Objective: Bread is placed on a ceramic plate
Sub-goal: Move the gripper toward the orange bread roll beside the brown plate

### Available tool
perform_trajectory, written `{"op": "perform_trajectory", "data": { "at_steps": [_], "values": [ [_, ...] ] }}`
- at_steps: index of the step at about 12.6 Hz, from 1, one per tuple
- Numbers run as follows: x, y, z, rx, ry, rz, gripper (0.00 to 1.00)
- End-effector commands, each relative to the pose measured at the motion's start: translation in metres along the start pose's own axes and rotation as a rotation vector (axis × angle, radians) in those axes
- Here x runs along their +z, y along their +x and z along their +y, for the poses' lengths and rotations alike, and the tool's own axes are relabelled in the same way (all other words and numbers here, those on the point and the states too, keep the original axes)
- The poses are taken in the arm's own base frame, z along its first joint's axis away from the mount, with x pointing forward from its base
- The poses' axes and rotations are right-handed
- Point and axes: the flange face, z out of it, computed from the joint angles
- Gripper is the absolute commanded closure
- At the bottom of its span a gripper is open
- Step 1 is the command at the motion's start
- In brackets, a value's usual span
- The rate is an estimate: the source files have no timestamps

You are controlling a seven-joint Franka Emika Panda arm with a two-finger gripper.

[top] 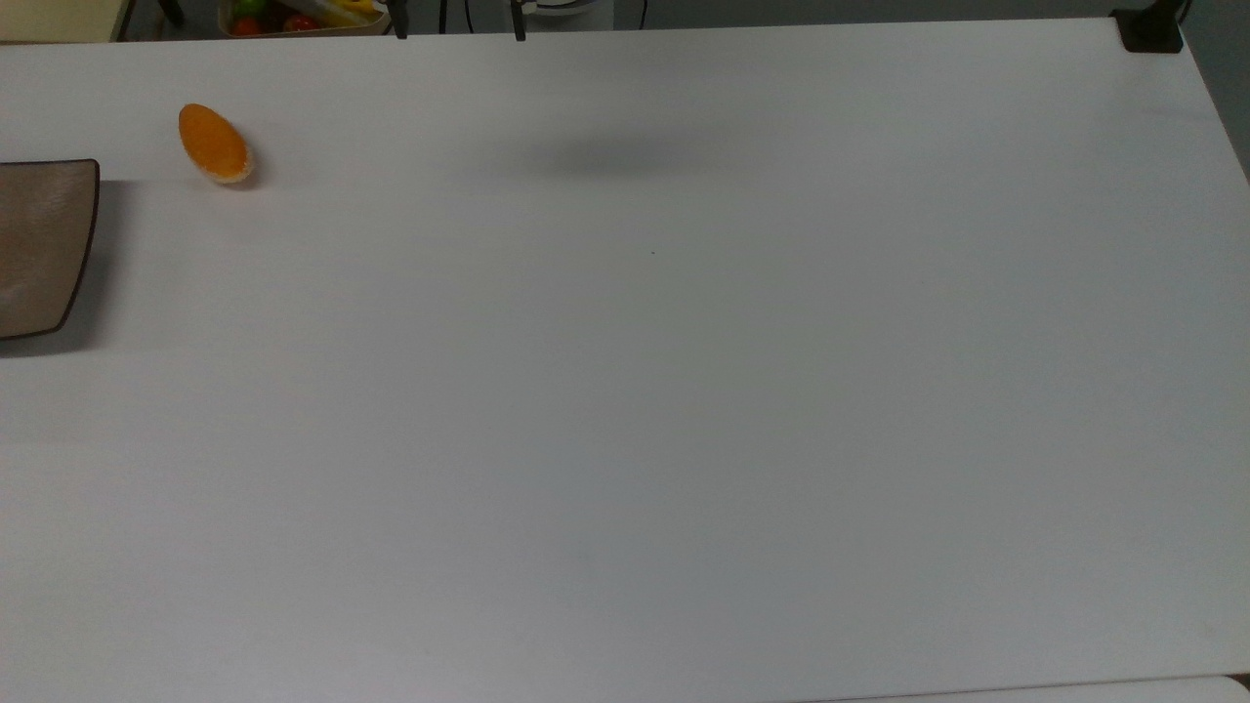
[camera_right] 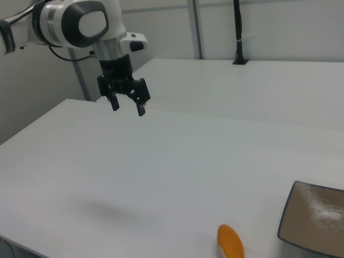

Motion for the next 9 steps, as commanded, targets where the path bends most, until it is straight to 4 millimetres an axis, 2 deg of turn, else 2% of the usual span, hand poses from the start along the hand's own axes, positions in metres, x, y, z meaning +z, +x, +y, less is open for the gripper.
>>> {"op": "perform_trajectory", "data": {
  "at_steps": [1,3,5,9],
  "values": [
    [-0.002,-0.012,0.028,-0.16,-0.006,0.018,0.0],
    [0.009,-0.016,0.047,-0.234,-0.028,-0.01,0.0],
    [0.034,-0.022,0.068,-0.347,-0.085,-0.077,0.0],
    [0.079,-0.03,0.127,-0.437,-0.112,-0.056,0.0]
  ]
}}
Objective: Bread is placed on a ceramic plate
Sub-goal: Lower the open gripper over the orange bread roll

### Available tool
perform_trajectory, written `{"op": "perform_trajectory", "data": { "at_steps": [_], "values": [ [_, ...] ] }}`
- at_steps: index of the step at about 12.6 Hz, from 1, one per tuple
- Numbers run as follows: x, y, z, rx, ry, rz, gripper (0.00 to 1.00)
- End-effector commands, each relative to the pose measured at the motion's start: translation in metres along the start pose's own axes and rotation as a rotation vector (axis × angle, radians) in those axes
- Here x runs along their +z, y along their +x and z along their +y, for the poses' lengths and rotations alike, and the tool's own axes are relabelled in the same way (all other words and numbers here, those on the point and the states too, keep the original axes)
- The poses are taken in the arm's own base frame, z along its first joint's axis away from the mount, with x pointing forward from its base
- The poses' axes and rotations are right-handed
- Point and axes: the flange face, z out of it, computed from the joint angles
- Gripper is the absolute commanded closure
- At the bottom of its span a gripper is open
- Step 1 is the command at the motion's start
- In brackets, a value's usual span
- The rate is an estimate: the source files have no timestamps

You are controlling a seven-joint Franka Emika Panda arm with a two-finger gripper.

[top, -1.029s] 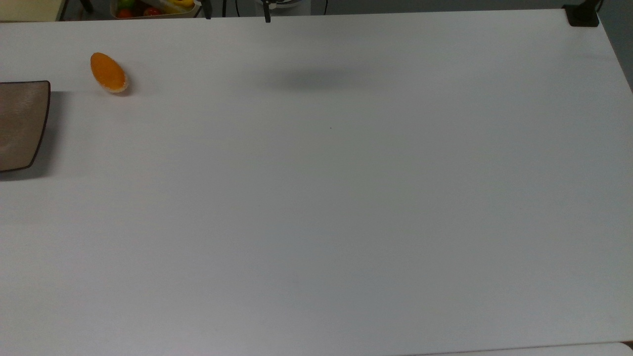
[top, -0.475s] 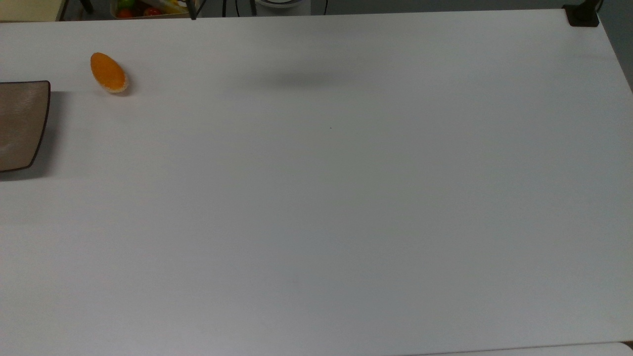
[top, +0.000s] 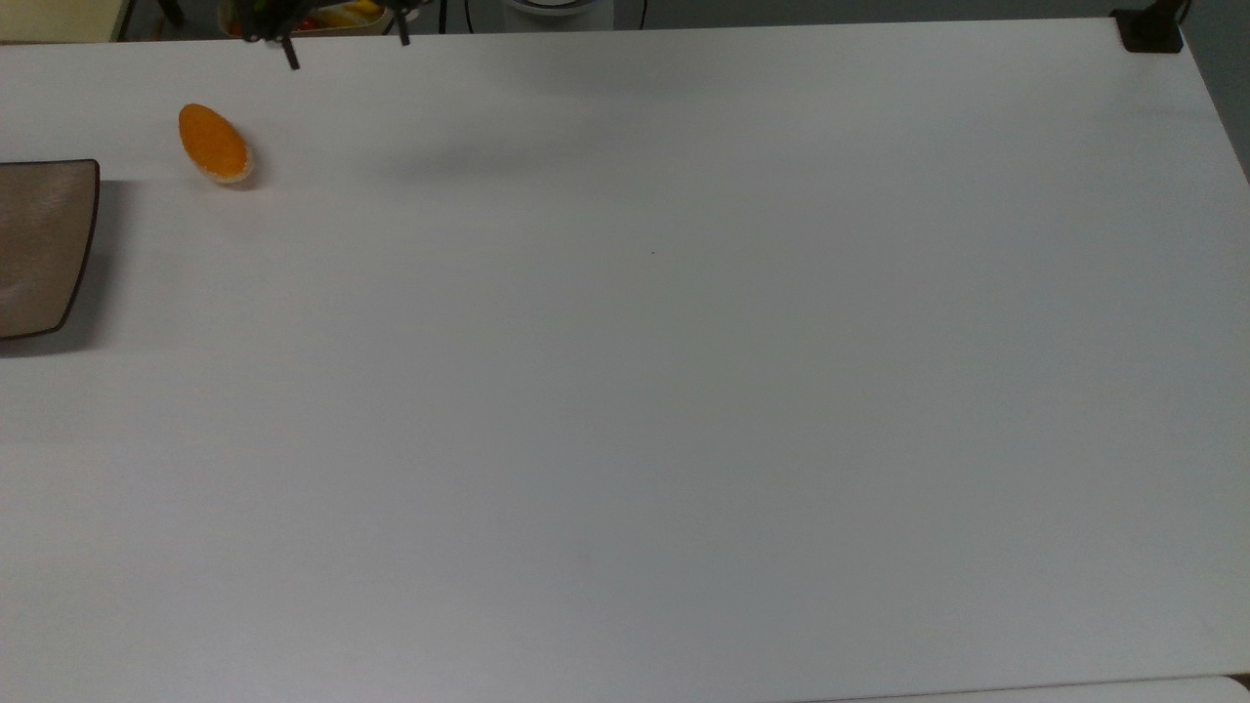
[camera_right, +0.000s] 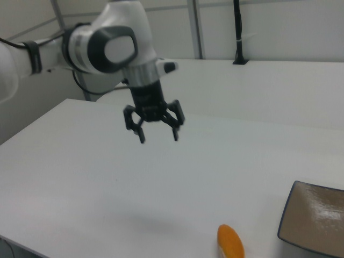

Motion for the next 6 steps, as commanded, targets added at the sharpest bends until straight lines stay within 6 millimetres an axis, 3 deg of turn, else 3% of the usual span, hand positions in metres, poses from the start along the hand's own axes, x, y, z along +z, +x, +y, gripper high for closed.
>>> {"op": "perform_trajectory", "data": {
  "at_steps": [1,3,6],
  "values": [
    [0.04,-0.033,0.041,-0.114,-0.048,0.019,0.0],
    [0.055,-0.062,0.079,-0.18,-0.063,0.024,0.0],
    [0.082,-0.102,0.119,-0.265,-0.071,-0.003,0.0]
  ]
}}
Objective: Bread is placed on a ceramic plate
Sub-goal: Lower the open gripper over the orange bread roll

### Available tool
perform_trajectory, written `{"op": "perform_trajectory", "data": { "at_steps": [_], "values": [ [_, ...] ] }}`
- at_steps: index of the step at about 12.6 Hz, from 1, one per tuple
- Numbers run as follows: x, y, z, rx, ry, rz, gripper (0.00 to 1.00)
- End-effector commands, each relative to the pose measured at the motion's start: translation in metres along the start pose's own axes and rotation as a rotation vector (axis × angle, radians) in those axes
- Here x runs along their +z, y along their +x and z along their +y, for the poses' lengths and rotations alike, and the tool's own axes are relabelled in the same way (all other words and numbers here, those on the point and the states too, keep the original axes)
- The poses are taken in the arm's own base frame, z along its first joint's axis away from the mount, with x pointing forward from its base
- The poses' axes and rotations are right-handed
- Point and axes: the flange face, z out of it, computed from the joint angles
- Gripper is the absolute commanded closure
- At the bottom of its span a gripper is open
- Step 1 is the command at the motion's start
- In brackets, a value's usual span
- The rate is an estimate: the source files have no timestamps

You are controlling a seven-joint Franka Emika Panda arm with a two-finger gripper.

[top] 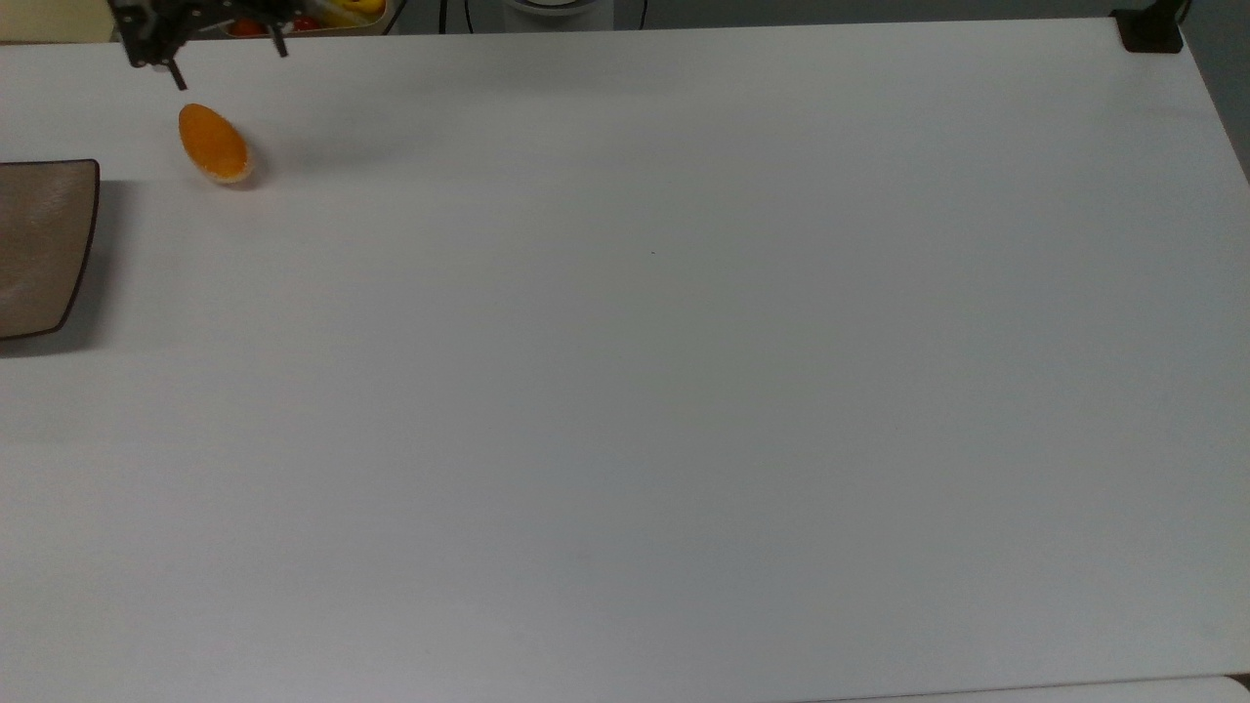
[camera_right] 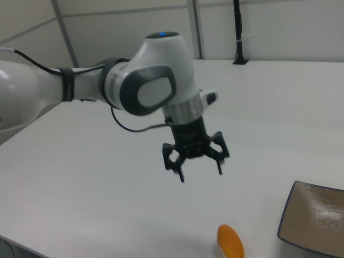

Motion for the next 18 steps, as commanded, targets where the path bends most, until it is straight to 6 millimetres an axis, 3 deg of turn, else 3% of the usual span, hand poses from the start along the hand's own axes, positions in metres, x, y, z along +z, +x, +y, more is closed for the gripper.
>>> {"op": "perform_trajectory", "data": {
  "at_steps": [1,3,7,12,17,18],
  "values": [
    [0.033,-0.032,0.025,-0.109,-0.033,-0.019,0.0],
    [0.071,-0.026,0.033,-0.127,-0.049,-0.041,0.0],
    [0.116,-0.028,0.036,-0.122,-0.037,-0.077,0.0],
    [0.157,-0.035,0.031,-0.119,0.008,-0.117,0.0],
    [0.176,-0.03,0.027,-0.123,0.033,-0.14,0.0],
    [0.176,-0.03,0.027,-0.124,0.034,-0.141,0.04]
  ]
}}
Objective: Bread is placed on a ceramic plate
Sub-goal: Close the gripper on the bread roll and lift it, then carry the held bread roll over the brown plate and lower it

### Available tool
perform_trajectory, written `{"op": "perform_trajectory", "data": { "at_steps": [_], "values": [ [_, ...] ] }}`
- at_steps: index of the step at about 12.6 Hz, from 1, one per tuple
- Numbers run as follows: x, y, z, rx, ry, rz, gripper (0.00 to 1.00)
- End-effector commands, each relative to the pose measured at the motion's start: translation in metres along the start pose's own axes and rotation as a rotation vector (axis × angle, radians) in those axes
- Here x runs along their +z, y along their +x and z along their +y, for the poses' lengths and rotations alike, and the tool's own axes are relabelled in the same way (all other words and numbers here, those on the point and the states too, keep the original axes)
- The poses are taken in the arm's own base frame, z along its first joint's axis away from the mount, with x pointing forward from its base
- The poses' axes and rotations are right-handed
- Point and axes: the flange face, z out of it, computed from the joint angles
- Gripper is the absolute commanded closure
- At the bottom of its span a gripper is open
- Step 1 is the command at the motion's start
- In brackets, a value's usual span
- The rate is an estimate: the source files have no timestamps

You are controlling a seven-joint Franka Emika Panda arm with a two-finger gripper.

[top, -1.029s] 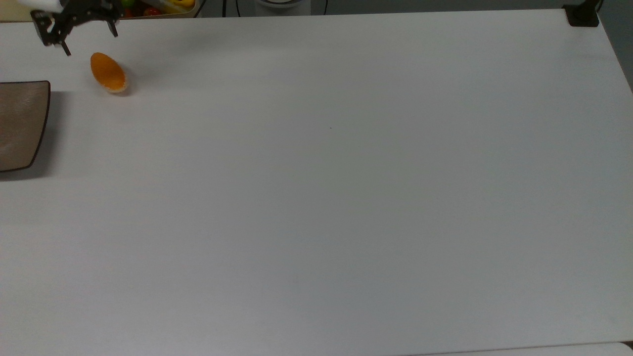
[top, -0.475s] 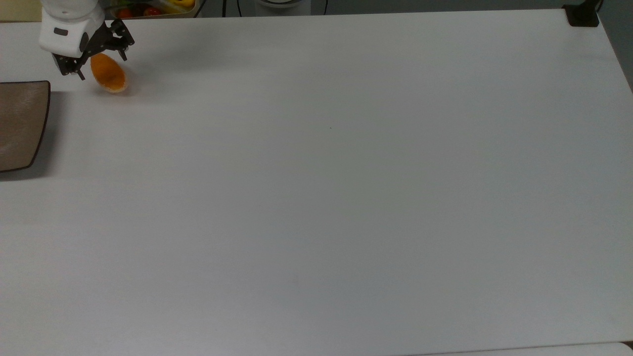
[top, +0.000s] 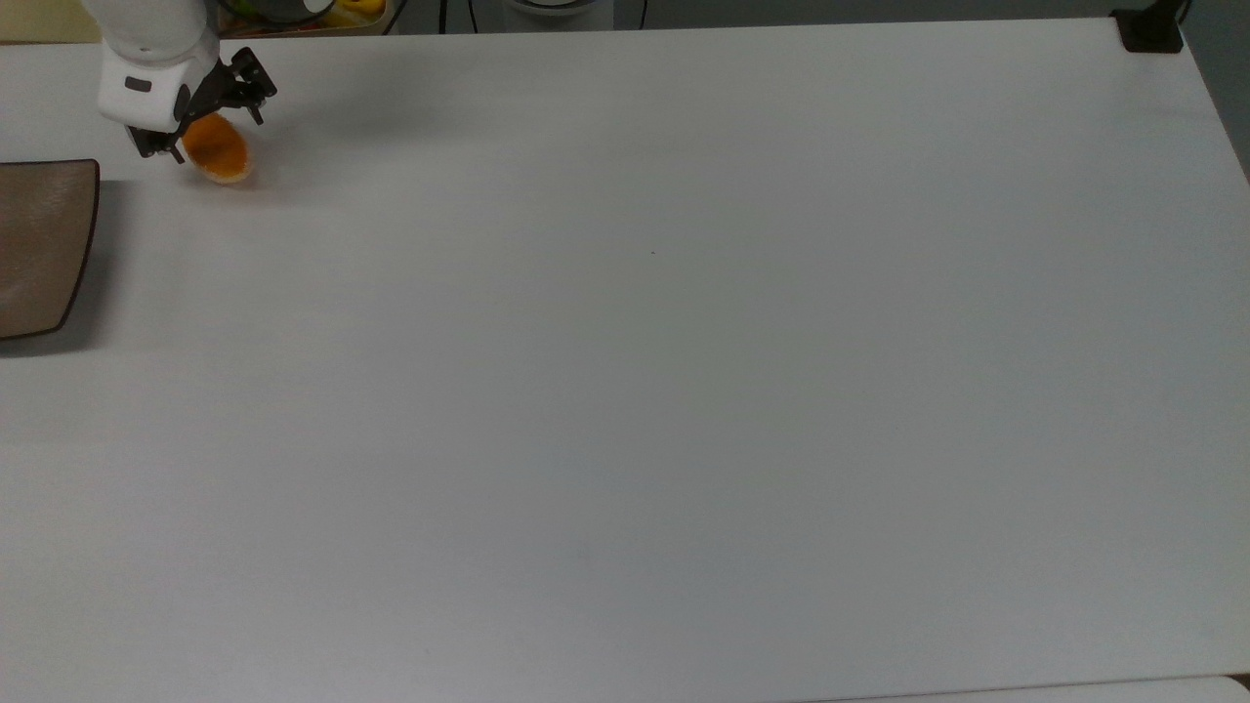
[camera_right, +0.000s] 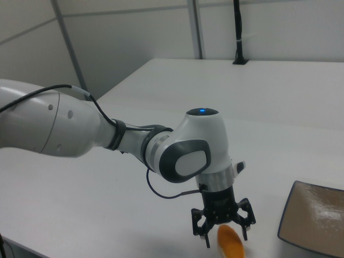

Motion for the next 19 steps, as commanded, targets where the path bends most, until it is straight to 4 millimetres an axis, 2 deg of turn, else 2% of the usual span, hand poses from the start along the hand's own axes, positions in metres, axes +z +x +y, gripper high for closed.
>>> {"op": "perform_trajectory", "data": {
  "at_steps": [1,2,3,5,9,12,14,16,19],
  "values": [
    [0.005,0.004,-0.001,-0.024,-0.019,0.003,0.21],
    [0.005,0.004,-0.001,-0.024,-0.021,0.004,0.47],
    [0.005,0.004,-0.001,-0.023,-0.022,0.004,0.65],
    [0.003,0.004,0.0,-0.023,-0.026,0.006,0.83],
    [-0.015,0.003,0.004,-0.013,-0.05,0.031,0.84],
    [-0.053,0.003,0.011,0.008,-0.101,0.082,0.84],
    [-0.083,0.006,0.023,0.088,-0.114,0.206,0.83],
    [-0.105,0.005,0.036,0.159,-0.123,0.306,0.83],
    [-0.112,-0.006,0.068,0.328,-0.205,0.484,0.83]
  ]
}}
